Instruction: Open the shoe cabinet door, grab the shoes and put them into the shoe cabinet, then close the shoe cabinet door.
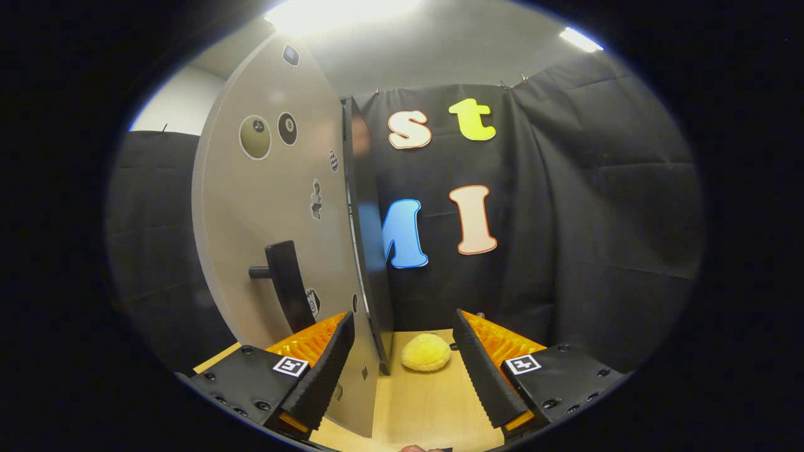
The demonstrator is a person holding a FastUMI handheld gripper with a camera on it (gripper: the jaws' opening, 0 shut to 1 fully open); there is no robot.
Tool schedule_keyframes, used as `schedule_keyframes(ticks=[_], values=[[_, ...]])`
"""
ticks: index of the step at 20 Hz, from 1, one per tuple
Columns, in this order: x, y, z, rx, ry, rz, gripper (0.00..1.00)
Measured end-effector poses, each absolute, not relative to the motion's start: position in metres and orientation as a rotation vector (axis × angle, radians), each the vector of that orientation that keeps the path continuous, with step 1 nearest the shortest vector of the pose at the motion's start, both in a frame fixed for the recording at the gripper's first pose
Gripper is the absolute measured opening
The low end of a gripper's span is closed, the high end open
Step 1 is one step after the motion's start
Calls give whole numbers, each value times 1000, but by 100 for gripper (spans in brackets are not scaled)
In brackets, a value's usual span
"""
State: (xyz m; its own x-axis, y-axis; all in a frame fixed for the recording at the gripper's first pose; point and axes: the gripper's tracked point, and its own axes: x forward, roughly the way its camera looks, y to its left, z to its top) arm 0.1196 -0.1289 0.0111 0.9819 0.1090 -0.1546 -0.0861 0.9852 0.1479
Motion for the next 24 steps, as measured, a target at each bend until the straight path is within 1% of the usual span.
schedule_keyframes(ticks=[10,17,24], values=[[111,-105,13,69,171,18,97],[103,-41,11,111,196,31,97],[113,23,11,118,219,25,97]])
